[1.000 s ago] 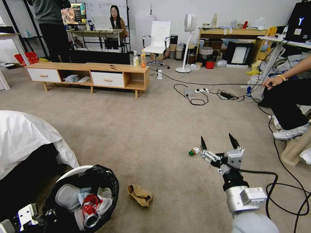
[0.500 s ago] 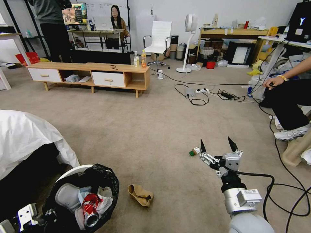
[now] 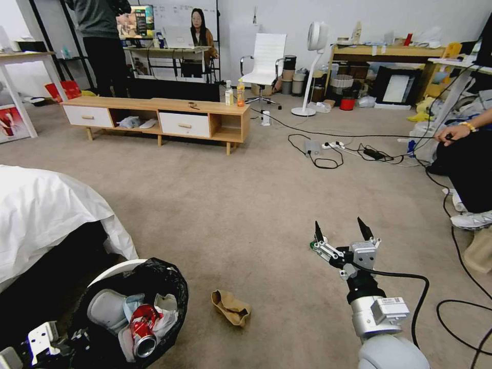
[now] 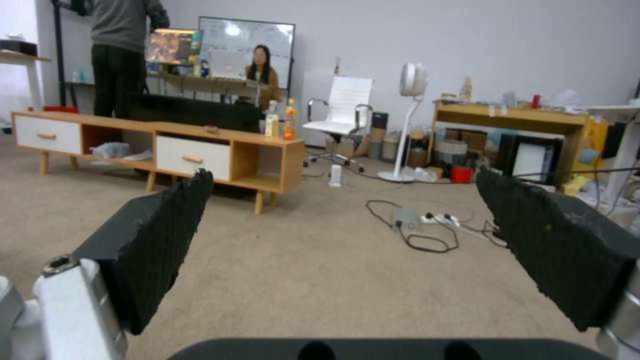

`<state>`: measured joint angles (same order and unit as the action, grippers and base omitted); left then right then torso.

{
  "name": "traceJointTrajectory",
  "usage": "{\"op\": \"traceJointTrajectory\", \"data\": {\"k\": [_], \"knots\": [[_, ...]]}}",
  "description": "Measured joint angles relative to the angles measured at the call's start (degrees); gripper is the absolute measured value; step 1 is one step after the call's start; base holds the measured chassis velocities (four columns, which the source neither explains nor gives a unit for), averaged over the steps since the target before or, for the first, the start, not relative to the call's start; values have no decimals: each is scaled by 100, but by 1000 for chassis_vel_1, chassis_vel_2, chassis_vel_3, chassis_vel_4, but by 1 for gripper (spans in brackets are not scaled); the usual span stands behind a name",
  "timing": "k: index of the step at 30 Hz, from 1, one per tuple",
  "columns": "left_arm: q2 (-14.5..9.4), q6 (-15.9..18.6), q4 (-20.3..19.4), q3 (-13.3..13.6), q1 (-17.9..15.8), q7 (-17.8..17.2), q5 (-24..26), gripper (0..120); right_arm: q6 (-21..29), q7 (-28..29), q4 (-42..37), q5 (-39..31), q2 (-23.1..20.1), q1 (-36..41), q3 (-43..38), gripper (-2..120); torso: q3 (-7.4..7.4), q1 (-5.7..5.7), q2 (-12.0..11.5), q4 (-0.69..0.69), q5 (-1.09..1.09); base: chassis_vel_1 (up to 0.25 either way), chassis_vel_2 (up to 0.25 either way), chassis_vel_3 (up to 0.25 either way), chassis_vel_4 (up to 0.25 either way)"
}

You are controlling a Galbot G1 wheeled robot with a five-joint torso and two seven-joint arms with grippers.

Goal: Pick up the trash bin and place the garbage on the floor into it.

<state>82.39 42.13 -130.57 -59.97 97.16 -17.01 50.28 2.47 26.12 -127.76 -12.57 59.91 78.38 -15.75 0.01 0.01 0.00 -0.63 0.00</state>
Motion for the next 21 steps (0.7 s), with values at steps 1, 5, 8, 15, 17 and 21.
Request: {"op": "traceJointTrajectory", "data": {"k": [1, 5, 8, 15, 17, 21], "knots": [[7, 0, 3, -1, 1, 0, 0, 1, 1, 0, 19, -2, -4, -19, 14, 100, 0, 0, 0, 0, 0, 0, 0, 0, 0], [24, 0, 8, -4, 15, 2, -4, 1, 1, 0, 55, -13, -26, -61, 55, 100, 0, 0, 0, 0, 0, 40, 11, 20, 16], [31, 0, 9, -5, 21, 5, -5, 1, 2, 0, 73, -18, -31, -83, 74, 100, 0, 0, 0, 0, 0, 0, 0, 0, 0], [69, 0, 28, -13, 30, 13, -20, 1, 10, 3, 180, -65, -57, -240, 205, 100, 0, 0, 0, 0, 0, 8, 5, 3, 5], [73, 0, 28, -18, 33, 13, -22, 1, 10, 3, 201, -78, -66, -275, 225, 100, 0, 0, 0, 0, 0, 26, 18, 11, 18], [87, 0, 29, -40, 46, 13, -35, 1, 10, 4, 279, -117, -106, -380, 289, 100, 0, 0, 0, 0, 0, 0, 0, 0, 0]]}}
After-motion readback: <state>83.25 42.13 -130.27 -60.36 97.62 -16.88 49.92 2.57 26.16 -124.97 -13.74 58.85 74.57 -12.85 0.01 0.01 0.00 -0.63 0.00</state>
